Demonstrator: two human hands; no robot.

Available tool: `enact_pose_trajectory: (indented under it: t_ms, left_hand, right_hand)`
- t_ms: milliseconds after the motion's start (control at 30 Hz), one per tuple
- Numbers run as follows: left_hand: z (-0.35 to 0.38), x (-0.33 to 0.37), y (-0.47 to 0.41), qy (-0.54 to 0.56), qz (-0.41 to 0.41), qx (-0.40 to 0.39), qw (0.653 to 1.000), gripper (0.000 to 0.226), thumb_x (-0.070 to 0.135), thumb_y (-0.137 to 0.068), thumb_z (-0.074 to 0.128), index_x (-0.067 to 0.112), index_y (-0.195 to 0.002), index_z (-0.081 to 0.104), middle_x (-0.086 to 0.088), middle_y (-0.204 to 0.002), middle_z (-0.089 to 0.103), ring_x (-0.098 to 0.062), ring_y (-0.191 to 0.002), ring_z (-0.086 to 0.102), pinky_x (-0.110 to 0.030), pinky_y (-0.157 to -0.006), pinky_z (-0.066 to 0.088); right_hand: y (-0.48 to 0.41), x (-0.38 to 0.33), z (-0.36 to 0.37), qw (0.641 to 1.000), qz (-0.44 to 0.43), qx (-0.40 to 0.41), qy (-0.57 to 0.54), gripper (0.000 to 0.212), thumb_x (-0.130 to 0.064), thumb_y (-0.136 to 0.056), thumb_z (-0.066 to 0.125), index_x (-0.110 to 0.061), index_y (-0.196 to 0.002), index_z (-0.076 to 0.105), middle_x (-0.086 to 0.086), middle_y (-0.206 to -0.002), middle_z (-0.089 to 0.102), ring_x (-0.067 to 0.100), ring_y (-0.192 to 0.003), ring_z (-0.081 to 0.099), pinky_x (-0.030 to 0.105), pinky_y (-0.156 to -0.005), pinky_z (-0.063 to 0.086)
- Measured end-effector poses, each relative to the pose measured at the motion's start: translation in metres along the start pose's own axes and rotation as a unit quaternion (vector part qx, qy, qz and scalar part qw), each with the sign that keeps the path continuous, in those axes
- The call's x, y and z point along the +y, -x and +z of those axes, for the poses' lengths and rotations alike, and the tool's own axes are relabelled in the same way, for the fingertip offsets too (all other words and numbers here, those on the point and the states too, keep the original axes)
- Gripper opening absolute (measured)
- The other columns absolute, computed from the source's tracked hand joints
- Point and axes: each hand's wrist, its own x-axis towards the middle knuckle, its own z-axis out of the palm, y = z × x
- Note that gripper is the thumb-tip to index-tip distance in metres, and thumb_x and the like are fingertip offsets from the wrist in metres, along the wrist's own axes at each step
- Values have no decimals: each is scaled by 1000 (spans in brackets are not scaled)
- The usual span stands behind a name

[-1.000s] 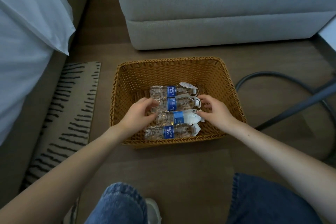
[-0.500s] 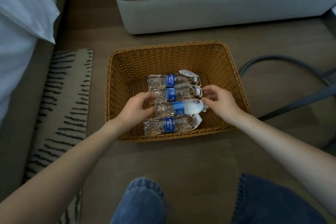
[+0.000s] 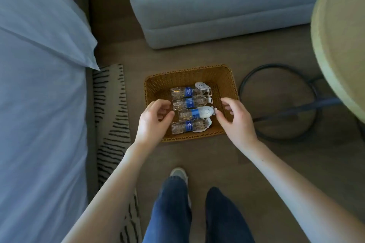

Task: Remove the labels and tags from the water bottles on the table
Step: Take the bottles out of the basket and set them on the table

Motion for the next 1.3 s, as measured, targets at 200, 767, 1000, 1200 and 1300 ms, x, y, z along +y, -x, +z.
enact_pose_trajectory:
  t_ms: [200,767,1000,1200,1300]
  left_hand:
    - [-123,146,68,-49,38,-21,998,27,21,-92,69,16,-118,64,7,-109,62,-11,-101,60,-28,-88,53]
    - [-265,293,208,-238,217,-11,947,43,34,-97,57,10,-131,60,-6,-127,64,-24,-118,59,-43,-101,48]
    - [-264,301,195,-220,191,-23,956,44,40,-95,47,12,-126,63,-2,-119,66,-22,-112,58,-38,-94,51]
    - [-256,321,149,-258,209,-42,942,42,37,-94,53,10,-125,63,-4,-118,66,-25,-110,59,-42,-92,53]
    - [-249,335,128,-253,202,-48,945,43,39,-95,51,11,-126,62,-3,-120,65,-23,-113,58,-41,-92,53]
  right_hand:
    - [53,-151,-124,998,-19,-9,60,38,-23,-95,67,-7,-129,62,8,-123,67,22,-113,63,26,-93,48]
    - [158,-330,-265,984,-113,29,132,47,-36,-99,55,-5,-133,62,12,-130,65,27,-124,59,42,-103,51]
    - [155,-323,-277,989,-66,53,118,42,-29,-96,63,-7,-131,62,12,-127,66,27,-119,62,41,-97,55]
    - [127,-309,-296,989,-32,82,116,42,-28,-95,66,-4,-130,62,15,-126,67,30,-116,64,43,-92,58]
    - [114,-301,-302,989,1,97,110,44,-29,-95,65,-4,-130,62,16,-127,67,32,-117,64,47,-91,59]
